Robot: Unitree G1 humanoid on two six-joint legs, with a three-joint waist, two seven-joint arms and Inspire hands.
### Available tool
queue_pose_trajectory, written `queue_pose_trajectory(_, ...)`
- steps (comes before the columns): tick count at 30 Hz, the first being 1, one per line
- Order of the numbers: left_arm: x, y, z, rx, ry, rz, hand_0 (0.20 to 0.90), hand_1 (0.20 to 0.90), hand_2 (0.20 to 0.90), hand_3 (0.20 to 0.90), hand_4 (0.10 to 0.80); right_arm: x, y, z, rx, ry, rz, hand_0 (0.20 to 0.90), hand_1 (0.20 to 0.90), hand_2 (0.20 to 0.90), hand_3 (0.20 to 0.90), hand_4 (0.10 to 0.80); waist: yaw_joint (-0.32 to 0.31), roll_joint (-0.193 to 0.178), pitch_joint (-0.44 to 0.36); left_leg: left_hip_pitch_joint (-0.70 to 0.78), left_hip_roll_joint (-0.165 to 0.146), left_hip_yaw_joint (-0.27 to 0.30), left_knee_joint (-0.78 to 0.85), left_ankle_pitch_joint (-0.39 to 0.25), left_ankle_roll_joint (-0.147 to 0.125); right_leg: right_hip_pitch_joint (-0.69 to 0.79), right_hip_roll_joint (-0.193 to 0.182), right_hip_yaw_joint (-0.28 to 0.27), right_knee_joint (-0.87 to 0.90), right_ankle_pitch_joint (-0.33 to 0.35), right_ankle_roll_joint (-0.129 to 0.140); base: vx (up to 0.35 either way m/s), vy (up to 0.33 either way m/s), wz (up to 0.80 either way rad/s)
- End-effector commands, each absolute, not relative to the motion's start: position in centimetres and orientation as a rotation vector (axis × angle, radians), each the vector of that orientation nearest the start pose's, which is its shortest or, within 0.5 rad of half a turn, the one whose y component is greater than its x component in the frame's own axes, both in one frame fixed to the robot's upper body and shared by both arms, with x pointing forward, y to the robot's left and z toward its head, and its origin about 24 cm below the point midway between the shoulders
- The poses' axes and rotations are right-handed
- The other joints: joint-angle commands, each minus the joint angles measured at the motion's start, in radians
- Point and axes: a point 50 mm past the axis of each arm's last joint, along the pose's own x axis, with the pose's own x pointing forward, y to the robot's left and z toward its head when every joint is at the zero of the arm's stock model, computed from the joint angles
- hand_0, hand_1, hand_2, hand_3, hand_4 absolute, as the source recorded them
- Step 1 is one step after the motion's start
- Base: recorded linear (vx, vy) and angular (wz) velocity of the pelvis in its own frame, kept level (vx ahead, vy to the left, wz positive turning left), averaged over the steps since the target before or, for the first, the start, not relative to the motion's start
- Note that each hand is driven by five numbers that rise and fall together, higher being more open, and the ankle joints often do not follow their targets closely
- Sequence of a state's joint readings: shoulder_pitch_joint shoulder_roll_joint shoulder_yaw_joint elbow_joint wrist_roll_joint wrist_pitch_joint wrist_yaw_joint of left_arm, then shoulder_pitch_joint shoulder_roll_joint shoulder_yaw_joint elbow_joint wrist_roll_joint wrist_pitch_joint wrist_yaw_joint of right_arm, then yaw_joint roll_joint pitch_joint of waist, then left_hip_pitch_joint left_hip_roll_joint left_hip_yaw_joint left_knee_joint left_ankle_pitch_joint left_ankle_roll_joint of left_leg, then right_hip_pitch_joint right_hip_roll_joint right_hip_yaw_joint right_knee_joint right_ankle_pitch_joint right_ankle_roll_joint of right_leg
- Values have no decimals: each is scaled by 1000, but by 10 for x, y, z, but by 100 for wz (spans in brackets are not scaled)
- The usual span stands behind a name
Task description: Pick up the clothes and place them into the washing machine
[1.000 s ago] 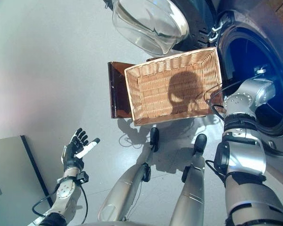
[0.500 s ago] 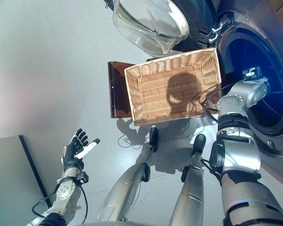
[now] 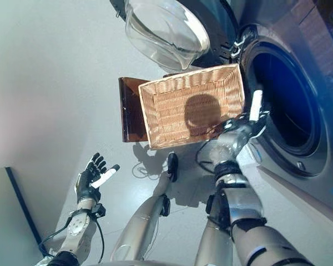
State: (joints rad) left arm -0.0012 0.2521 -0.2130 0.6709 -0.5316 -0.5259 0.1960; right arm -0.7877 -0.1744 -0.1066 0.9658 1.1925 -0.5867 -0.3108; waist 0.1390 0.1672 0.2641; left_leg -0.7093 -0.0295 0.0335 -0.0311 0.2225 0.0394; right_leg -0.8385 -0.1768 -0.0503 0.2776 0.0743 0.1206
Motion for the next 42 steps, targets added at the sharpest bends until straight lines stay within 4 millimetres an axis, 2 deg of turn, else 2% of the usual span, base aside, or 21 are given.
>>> queue_pose_trajectory(1,211,242,-45,-120,119,403,900,900,900,900,800,364,-216,90,957,-281,-585,900,900,900,900,800,26,-24,4,-13,1,5,104,-131,-80,118,12,-38,-191,67,-36,4,-25,8)
queue_pose_trajectory(2,213,241,-46,-122,124,412,900,900,900,900,800,358,-207,75,956,-233,-565,900,900,900,900,800,21,-39,1,-4,3,3,105,-133,-80,128,14,-41,-192,67,-36,9,-28,8)
queue_pose_trajectory(4,212,241,-48,-130,132,421,900,900,900,900,800,352,-203,61,947,-190,-560,900,900,900,900,800,18,-51,0,6,3,-1,107,-133,-81,143,13,-45,-196,67,-37,6,-30,-2)
queue_pose_trajectory(10,211,241,-53,-146,148,444,900,900,900,900,800,340,-195,41,939,-140,-537,900,900,900,900,800,5,-81,-5,30,8,-6,106,-133,-81,178,14,-57,-207,69,-35,7,-26,2)
queue_pose_trajectory(13,211,242,-57,-134,172,460,900,900,900,900,800,330,-191,28,800,-79,-484,900,900,900,900,800,-8,-112,-18,68,12,-6,109,-135,-82,219,16,-60,-208,70,-35,29,-37,5)
queue_pose_trajectory(15,211,242,-59,-125,185,459,900,900,900,900,800,327,-191,25,775,-66,-471,900,900,900,900,800,-12,-119,-21,86,15,-7,105,-136,-82,235,16,-62,-209,70,-34,53,-32,9)
queue_pose_trajectory(16,209,244,-64,-75,224,453,900,900,900,900,800,315,-191,7,668,17,-444,900,900,900,900,800,-17,-141,-35,133,18,-9,93,-135,-84,284,17,-65,-217,69,-32,102,-39,1)
queue_pose_trajectory(19,205,245,-72,-57,277,458,900,900,900,900,800,300,-190,-10,625,79,-422,900,900,900,900,800,-24,-160,-48,192,22,-11,74,-134,-86,342,19,-71,-230,69,-28,100,-41,-1)
queue_pose_trajectory(20,195,249,-85,-34,365,473,900,900,900,900,800,281,-195,-33,544,172,-428,900,900,900,900,800,-33,-176,-62,247,25,-13,55,-132,-88,397,21,-74,-241,65,-24,153,-56,-8)
queue_pose_trajectory(23,183,251,-99,15,467,448,900,900,900,900,800,248,-208,-65,411,317,-430,900,900,900,900,800,-49,-190,-93,332,27,-12,26,-128,-91,474,27,-79,-264,63,-19,95,-21,-4)
queue_pose_trajectory(24,183,251,-99,15,467,448,900,900,900,900,800,248,-208,-65,411,317,-430,900,900,900,900,800,-50,-190,-94,331,27,-13,26,-128,-91,474,26,-79,-264,63,-19,71,-13,-4)
queue_pose_trajectory(25,178,253,-103,35,503,439,900,900,900,900,800,234,-214,-77,329,392,-422,900,900,900,900,800,-56,-195,-104,359,28,-12,22,-130,-92,498,29,-81,-268,61,-17,93,-27,0)
queue_pose_trajectory(26,168,257,-111,60,569,424,900,900,900,900,800,208,-222,-96,217,504,-394,900,900,900,900,800,-60,-203,-128,404,31,-10,16,-137,-92,537,32,-81,-271,57,-15,128,-31,1)
queue_pose_trajectory(30,143,259,-126,131,717,358,900,900,900,900,800,159,-241,-124,-25,731,-327,900,900,900,900,800,-71,-206,-173,481,36,-4,9,-150,-91,604,38,-75,-284,50,-14,77,-12,-1)
queue_pose_trajectory(37,97,248,-151,186,975,216,900,900,900,900,800,74,-252,-158,-319,1150,-194,900,900,900,900,800,-75,-196,-259,608,39,15,-32,-162,-86,706,42,-59,-329,56,-1,75,-4,-9)
queue_pose_trajectory(41,68,237,-163,200,1144,131,900,900,900,900,800,35,-250,-166,-389,1329,-123,900,900,900,900,800,-87,-187,-304,656,40,14,-56,-165,-88,754,41,-67,-334,43,3,44,-5,-7)
queue_pose_trajectory(42,68,237,-163,200,1144,131,900,900,900,900,800,35,-250,-166,-389,1329,-123,900,900,900,900,800,-87,-187,-303,656,40,14,-56,-165,-88,755,41,-67,-334,43,3,26,-4,-7)
